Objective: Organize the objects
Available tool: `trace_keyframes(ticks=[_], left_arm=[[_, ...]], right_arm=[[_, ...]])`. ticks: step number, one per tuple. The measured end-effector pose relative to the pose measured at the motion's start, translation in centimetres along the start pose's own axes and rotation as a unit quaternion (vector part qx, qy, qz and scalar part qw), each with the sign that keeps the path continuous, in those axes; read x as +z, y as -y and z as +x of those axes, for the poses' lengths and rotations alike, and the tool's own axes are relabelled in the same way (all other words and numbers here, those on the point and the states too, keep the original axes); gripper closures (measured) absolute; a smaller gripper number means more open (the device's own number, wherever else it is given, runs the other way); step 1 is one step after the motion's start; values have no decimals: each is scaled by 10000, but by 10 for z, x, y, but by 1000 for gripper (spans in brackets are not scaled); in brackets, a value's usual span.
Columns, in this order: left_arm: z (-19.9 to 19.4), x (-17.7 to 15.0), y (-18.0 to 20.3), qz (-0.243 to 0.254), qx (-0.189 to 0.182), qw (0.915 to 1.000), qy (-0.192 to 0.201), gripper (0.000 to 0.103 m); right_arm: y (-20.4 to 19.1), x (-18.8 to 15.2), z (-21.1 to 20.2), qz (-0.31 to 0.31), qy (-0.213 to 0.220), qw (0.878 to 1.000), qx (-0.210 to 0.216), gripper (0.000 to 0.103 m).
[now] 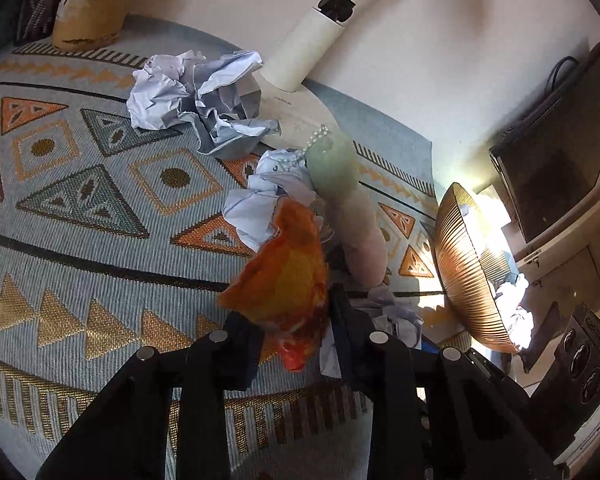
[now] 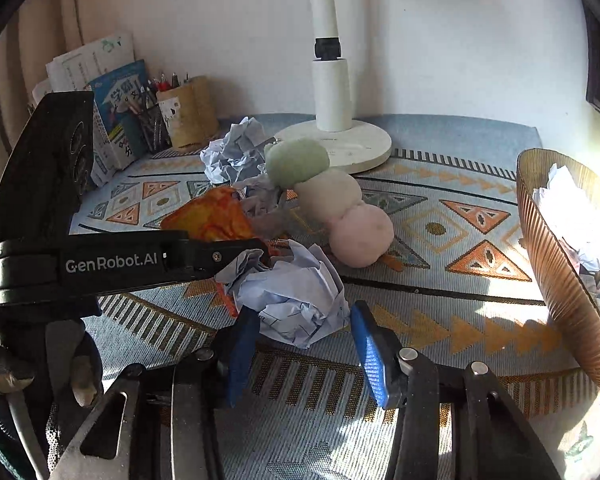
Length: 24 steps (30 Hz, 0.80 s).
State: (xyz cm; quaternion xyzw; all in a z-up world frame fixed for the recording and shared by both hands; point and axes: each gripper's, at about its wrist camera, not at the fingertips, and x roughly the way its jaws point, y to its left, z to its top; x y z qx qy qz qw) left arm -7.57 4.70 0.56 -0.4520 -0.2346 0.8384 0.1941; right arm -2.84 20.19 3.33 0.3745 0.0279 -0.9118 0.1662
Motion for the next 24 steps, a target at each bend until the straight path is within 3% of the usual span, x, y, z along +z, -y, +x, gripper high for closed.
trace_keyframes(ticks=[2,5,8,12,14,17,19,21,24], left_arm=[[-4,-3,-2,-53,-84,9999,39,80],[-17,-12,1,50,79,9998,180,82],[-43,-28,3,141,-1,9993,359,82],[-65,-46,7,597,-584,9963,-223,82],[-65,-51,17,1073,-594,9905,-620,82],[-56,-52,28,1653,-24,9831,-787,80],[-47,-45,29,1687,153,9827,-752,69],[-41,-36,22,1629,637,9827,-611,63],[-43,-23,8,1536,1527,9762,-135,62]], right_arm=[[1,-2,-8,6,139,9999,-89,57],[4,-7,-23,34,334,9991,-260,57],[10,-20,-42,13,309,9987,-399,57],[23,-33,-69,-252,332,9975,-576,56],[31,-36,-69,-242,268,9973,-638,56],[49,-44,-58,196,115,9985,-489,56],[51,-43,-57,259,98,9984,-500,56],[49,-44,-56,195,85,9989,-424,55],[42,-45,-52,41,-15,9991,-419,55]])
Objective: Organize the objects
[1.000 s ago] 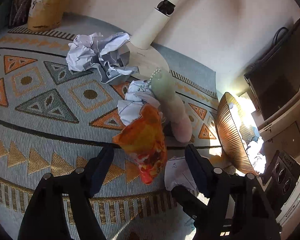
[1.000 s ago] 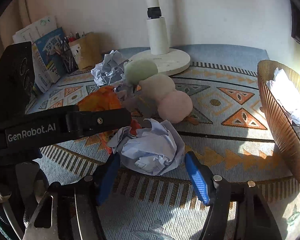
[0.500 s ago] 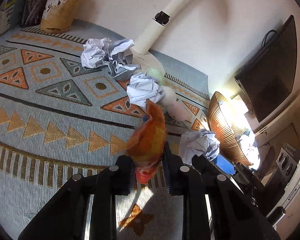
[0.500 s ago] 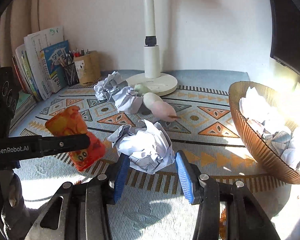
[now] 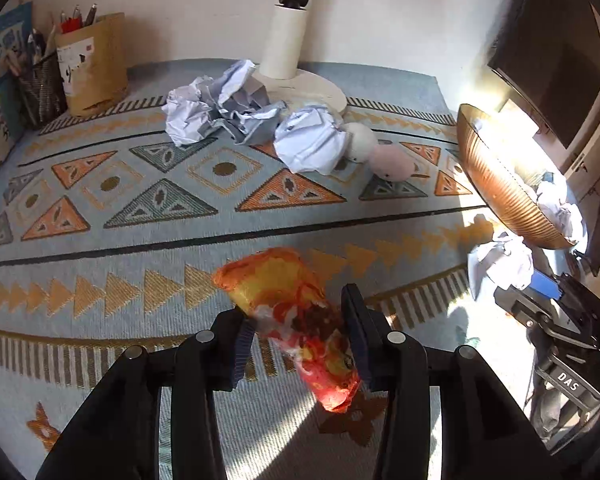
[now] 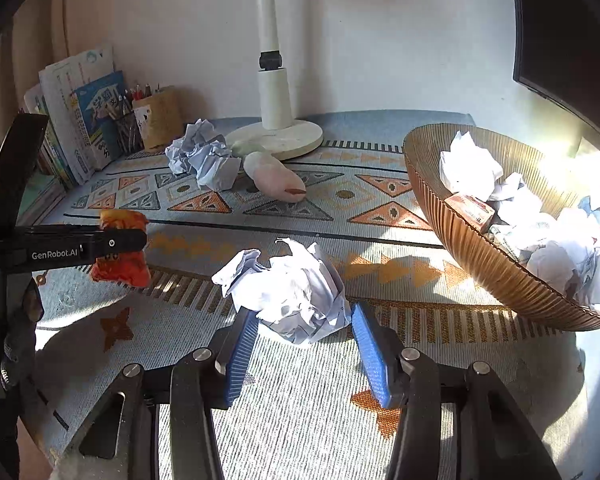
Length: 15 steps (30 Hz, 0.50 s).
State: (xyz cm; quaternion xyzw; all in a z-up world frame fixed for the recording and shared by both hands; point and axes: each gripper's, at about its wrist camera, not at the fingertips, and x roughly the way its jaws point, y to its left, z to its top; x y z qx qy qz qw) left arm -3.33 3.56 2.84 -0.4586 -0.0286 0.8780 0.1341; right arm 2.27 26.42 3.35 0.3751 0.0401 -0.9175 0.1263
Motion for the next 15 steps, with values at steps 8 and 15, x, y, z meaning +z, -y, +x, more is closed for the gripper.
trace_keyframes(ticks=[8,15], left_arm=[[-20,-20,-25,-628,99,9978,164,61],[-11,-8,-1,459,1238,9907,329,29]], right_arm=[[-1,-1,-2,-33,76,9999,63,55],[-2,-1,-3,-51,105,9999,51,55]])
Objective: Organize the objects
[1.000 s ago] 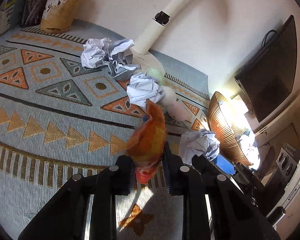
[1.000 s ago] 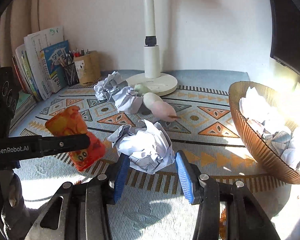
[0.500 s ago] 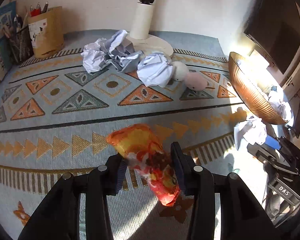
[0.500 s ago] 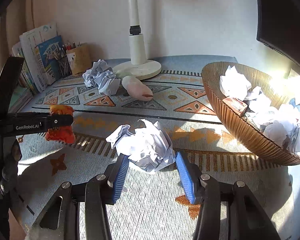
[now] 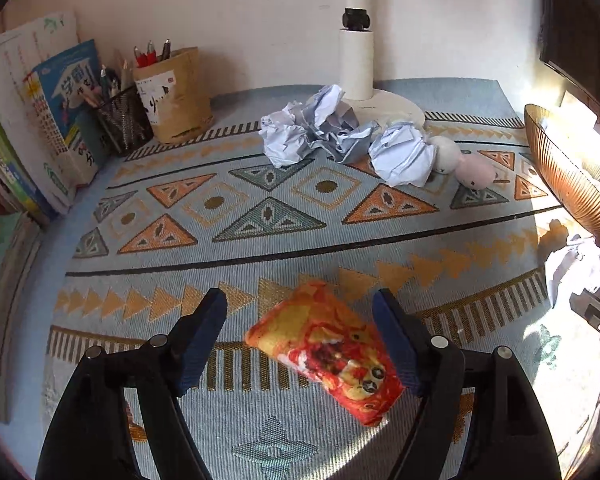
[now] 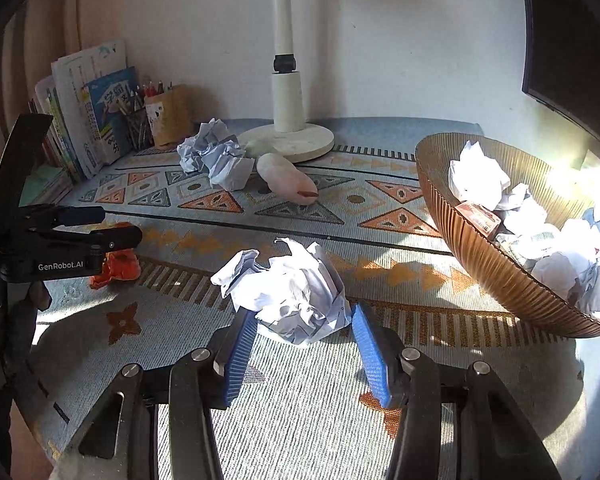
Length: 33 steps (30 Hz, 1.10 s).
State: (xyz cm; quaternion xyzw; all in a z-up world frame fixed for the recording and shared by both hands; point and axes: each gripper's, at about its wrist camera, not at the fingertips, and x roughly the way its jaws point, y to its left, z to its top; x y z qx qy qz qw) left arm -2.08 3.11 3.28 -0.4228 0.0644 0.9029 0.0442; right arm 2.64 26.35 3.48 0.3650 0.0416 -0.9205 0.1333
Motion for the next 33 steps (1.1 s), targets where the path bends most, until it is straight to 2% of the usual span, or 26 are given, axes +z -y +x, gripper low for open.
trace_keyframes(ticks=[1,2,4,6,8,10,12,14,15,17,19,23,25,27,31,33], left_arm=[[-1,1,9,214,-117,9997,31,28],[-3,2,20,479,-81,9987,124,28],[-8,1,34,831,439,9949,377,27],[-10,-1,30,762,788,9932,382,27],[-14,-6,14,266,741,9968,135,28],[-15,-14,-2,-349,239,9990,-118,28],[-9,-23,-9,-966,-255,9938,-493,28],[-2,-26,-11,-1421,-372,9873,-600,27],[-2,-23,-7,-1399,-251,9887,-484,27],[7,-14,5,-1118,-14,9924,-508,28],[15,-7,19,-736,22,9963,-447,29],[14,-1,41,-18,-488,9986,-206,45],[9,-2,44,132,-716,9973,-102,57],[10,-4,45,164,-754,9970,-114,59],[9,-5,43,173,-741,9969,-180,58],[9,-9,43,185,-567,9979,-234,43]], right_arm=[[0,0,0,19,3,10000,-3,55],[1,0,0,31,3,10000,0,55],[1,0,0,25,-13,10000,22,55],[0,0,1,-2,-19,10000,40,55],[0,0,0,-22,-8,10000,63,55],[-1,0,0,-27,-6,10000,89,55],[-1,0,0,-18,2,10000,74,55],[-1,0,0,-14,7,10000,71,55],[-1,0,0,-16,4,10000,78,55],[-1,0,0,-10,-2,10000,88,55],[0,0,0,10,7,9999,111,55],[1,0,-1,52,23,9999,147,54],[1,0,-1,38,33,9999,136,54],[1,0,-1,35,14,9999,138,54],[2,0,-1,96,18,9999,142,54],[2,0,0,93,11,9999,143,53]])
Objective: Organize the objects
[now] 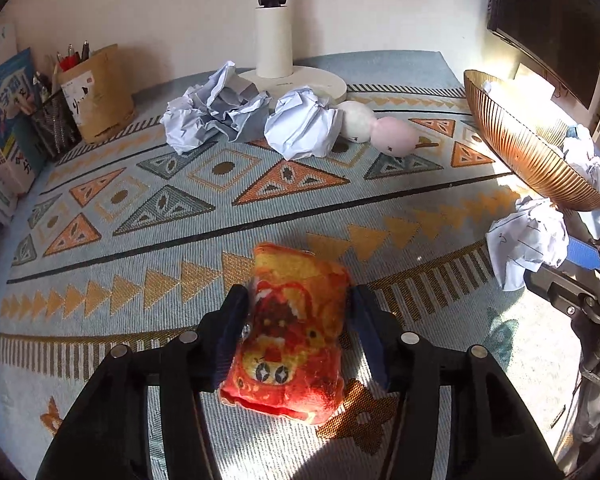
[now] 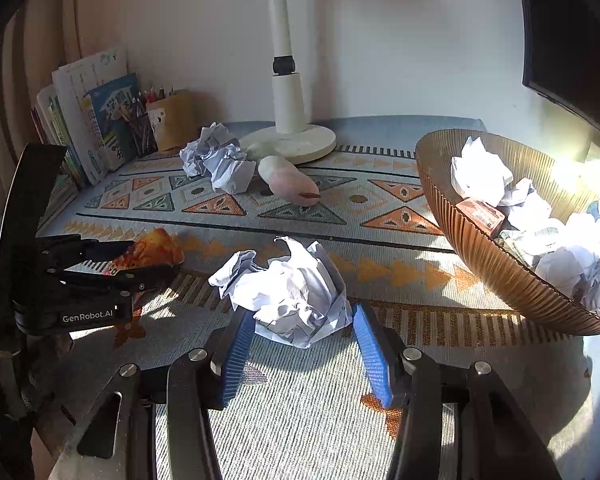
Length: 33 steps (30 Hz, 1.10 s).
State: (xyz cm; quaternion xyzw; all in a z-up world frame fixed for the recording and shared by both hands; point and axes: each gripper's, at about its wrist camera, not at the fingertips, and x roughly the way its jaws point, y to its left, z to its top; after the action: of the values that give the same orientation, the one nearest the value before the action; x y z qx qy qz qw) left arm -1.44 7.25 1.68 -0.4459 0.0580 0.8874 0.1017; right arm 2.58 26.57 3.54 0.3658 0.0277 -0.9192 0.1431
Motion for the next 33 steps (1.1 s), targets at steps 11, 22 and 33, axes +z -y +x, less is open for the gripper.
trace_keyframes(ticks=[11,22,33], left_arm=[[-14,-22,5,177,342,9989,255,63],[-13,-21,0,13,145,9996,249,64],[-13,-21,-2,-9,111,9997,237,64]], right_arm=[[8,1,8,195,-242,9995,58,26],[19,9,30,693,-745,9940,401,20],[2,1,-16,110,239,9984,-495,51]])
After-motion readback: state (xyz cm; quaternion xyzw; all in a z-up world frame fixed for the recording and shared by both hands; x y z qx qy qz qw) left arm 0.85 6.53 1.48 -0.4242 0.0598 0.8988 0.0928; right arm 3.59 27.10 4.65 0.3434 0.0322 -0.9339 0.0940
